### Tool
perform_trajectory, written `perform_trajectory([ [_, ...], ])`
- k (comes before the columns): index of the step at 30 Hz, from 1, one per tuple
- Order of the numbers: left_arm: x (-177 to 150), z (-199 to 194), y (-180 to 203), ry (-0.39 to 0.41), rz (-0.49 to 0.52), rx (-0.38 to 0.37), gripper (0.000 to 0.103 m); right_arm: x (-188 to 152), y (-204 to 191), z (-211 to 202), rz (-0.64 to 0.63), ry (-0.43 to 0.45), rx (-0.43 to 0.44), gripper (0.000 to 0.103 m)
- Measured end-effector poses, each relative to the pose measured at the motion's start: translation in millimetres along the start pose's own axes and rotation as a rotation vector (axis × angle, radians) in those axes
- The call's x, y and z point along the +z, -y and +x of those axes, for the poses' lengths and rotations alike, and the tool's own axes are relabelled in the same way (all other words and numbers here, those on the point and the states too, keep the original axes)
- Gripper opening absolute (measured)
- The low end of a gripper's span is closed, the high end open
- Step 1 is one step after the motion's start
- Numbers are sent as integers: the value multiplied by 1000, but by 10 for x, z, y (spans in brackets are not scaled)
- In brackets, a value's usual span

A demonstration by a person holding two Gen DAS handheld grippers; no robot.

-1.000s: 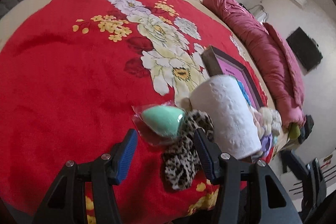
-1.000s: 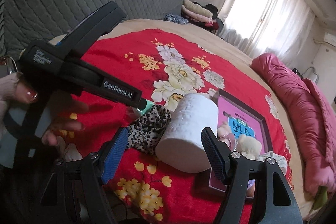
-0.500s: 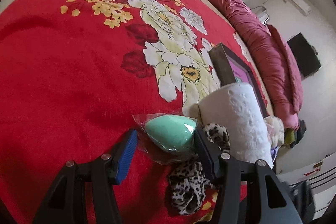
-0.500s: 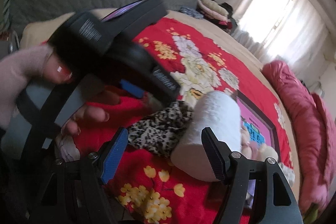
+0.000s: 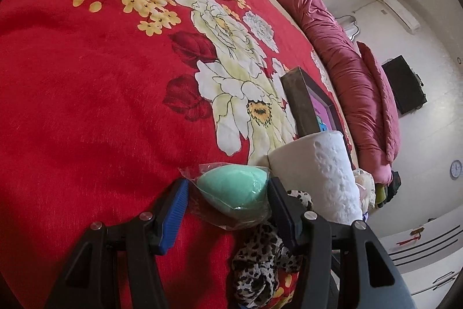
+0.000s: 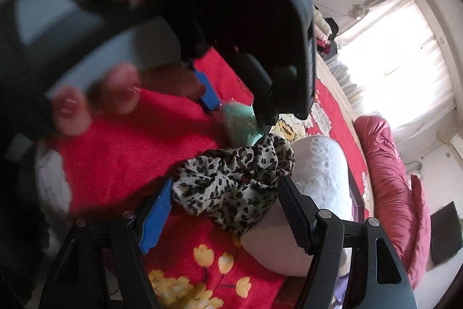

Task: Organize soft objects
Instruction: 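Grasp the green sponge packet with left tool while right tool grasps the leopard scrunchie, then carry the green sponge with left tool while right tool carries the leopard scrunchie to the tray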

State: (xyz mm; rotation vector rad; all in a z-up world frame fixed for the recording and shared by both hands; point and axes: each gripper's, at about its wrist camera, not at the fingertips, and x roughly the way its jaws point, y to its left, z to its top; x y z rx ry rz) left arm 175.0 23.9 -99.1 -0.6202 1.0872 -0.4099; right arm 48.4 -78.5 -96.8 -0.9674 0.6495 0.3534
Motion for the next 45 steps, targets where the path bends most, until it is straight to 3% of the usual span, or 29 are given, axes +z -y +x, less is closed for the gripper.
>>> perform_trajectory([
  [4,11,-7,-26,-9,1,-13,56,60,-10,149,-25,21,0,69],
  [8,4,-3,-14,-14,16,-9,56,105,17,254,-27,33,23,32],
  [11,14,7,-25,-16,13,-14,56,114,49,253,-9,47,38,14],
  [20,-17,1,37,10,31,1,48,74,475,-190,125,164,13,12],
  [31,-86,-255,196,88,65,-6,47,-55,1070,-507,333,235,3,12],
  [35,-147,-434,353,136,90,-5,47,-114,1302,-690,359,257,-35,12],
  [39,-209,-573,618,172,149,-7,47,-165,1281,-927,417,276,-70,12],
  [45,-318,-590,1010,174,223,-13,47,-424,1471,-1144,475,284,-152,12],
])
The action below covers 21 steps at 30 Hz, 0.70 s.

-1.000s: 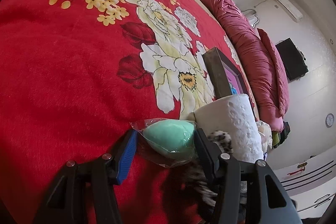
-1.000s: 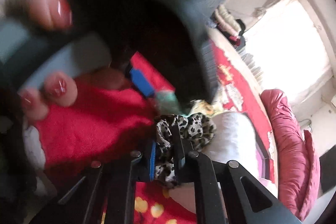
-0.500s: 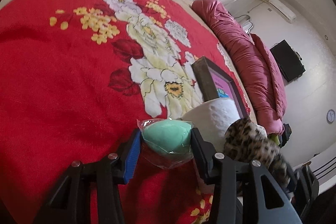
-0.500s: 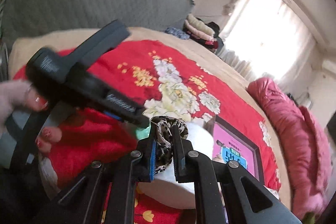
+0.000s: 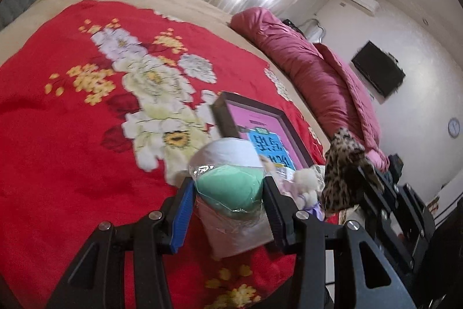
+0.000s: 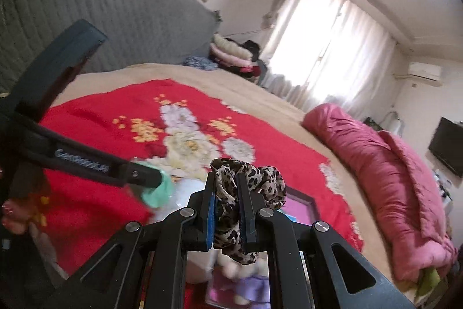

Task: Organize soft objects
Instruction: 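Carry the green sponge with left tool while right tool carries the leopard scrunchie to the tray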

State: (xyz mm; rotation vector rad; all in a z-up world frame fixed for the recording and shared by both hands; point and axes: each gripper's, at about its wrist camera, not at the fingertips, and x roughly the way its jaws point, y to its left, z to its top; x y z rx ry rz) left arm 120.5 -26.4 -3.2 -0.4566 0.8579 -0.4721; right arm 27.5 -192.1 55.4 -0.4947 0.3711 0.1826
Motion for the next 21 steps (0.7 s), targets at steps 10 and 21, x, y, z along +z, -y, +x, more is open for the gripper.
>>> perform_trajectory([
  [10,-49,172,758,-27,164,26,47,-293,677,-86,149,-8,-115,12],
  [21,-199,779,1441,-132,367,84,47,-639,1202,-97,292,-41,-183,13],
])
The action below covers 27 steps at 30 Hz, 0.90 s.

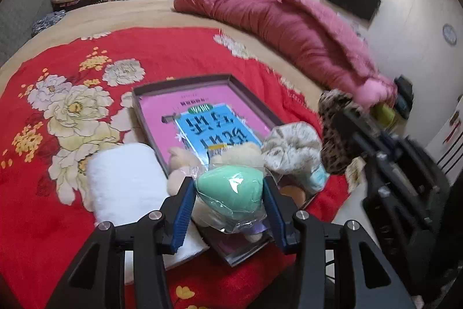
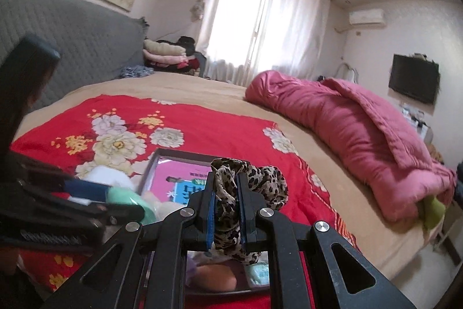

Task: Organize soft objects
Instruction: 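Carry the green sponge with left tool while right tool carries the leopard scrunchie to the tray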

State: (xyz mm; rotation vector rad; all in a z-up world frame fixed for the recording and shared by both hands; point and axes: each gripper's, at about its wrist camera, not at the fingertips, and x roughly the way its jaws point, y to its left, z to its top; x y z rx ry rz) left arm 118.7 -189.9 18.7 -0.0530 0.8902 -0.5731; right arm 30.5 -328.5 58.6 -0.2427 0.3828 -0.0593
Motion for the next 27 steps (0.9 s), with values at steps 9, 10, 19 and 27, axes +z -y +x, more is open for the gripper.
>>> perform_trajectory([
  [9,71,296,38,-44,20,32,47,-163,61,210,13,-53,8,13],
  [10,83,313,16,-45,13,32,47,-183,58,242,13,-60,10,13],
  [19,44,172,-103,-12,-24,-12,47,-245,57,315,21,-77,17,13],
  [27,-258,199,104,-76,47,-33,47,-300,17,477,32,-138,92,13],
])
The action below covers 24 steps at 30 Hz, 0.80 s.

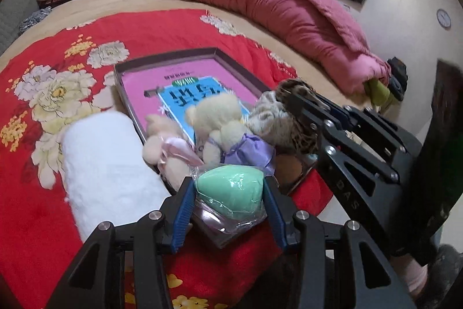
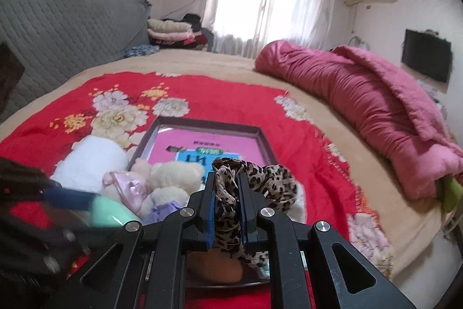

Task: Organize soft objects
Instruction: 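Carry the green sponge with left tool while right tool carries the leopard scrunchie to the tray, then release the green sponge with left tool while right tool drops the leopard scrunchie in the tray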

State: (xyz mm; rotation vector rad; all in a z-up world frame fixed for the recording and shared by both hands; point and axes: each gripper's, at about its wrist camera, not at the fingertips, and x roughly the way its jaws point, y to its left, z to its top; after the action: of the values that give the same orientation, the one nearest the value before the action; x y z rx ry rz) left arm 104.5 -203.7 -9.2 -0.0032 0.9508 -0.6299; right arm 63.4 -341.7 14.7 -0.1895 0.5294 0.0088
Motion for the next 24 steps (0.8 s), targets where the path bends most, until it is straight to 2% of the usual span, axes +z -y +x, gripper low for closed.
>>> perform_trajectory([
  [4,-12,63,32,-12,5,2,47,-25,37,201,52,-65,79,13],
  [10,-7,115,0,-20,6,12,48,-106,210,482,207,-131,242,22],
  [11,-11,122,-7,-21,6,13,48,-124,258,519,247,-141,281,31],
  [13,-10,130,-15,-21,9,20,48,-155,383,544,352,-131,350,40],
  [15,-4,131,-18,-21,11,20,49,-157,450,505,404,-114,409,59],
  [18,3,140,-17,-20,12,27,49,-80,437,316,365,-61,389,69],
  [24,-6,169,0,4,22,67,50,64,467,-125,341,51,324,73],
])
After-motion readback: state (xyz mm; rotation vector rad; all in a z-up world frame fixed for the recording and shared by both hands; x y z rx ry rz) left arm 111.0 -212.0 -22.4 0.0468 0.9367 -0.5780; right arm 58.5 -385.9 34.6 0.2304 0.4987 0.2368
